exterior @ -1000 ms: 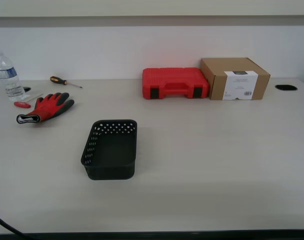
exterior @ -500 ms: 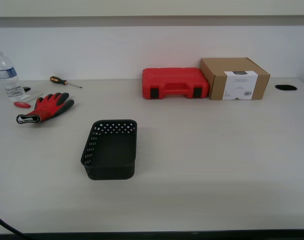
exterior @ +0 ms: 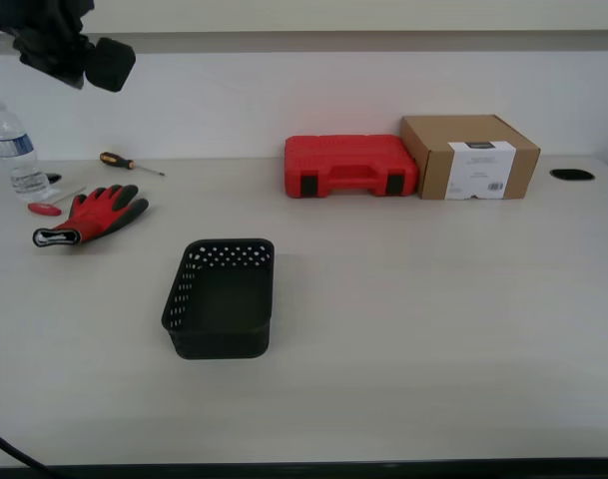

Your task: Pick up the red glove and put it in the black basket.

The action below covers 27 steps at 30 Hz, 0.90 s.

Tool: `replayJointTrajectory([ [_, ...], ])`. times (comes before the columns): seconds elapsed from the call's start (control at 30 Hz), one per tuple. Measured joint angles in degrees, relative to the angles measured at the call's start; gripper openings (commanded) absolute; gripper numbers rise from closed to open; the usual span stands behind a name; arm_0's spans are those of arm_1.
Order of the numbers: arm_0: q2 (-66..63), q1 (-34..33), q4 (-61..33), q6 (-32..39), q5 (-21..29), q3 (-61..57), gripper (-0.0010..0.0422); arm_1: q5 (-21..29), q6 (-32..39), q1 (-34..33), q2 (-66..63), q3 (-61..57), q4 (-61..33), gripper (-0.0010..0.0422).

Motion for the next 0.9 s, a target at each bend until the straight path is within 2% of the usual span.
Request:
replayJointTrajectory([
  [0.07,0.00,-0.02,-0.04,0.00,0.00,0.00,0.0000,4.48,-4.02,1.64,3.85,2.51,-0.31,0.0000],
  [0.13,0.00,0.02,-0.11,0.00,-0.02,0.00,0.0000,6.19,-6.27,3.17,6.99,4.72,-0.90,0.0000],
  [0.37,0.00,-0.02,-0.13,0.00,-0.02,0.00,0.0000,7.06,-4.96,7.87,20.15,15.80,-7.87,0.0000],
  [0.5,0.00,0.02,-0.17,0.00,-0.02,0.00,0.0000,9.66,-4.66,8.52,28.39,21.38,-12.07,0.0000],
  [0.63,0.00,-0.04,-0.17,0.00,-0.02,0.00,0.0000,9.33,-1.51,8.50,35.87,27.36,-15.10,0.0004],
  [0.77,0.00,-0.07,-0.15,0.00,-0.02,0.00,0.0000,8.68,-0.72,8.61,40.15,32.26,-17.09,0.0043],
  [0.9,0.00,-0.07,-0.15,0.00,-0.02,0.00,0.0000,7.78,-0.44,8.94,43.60,37.75,-19.37,0.0133],
])
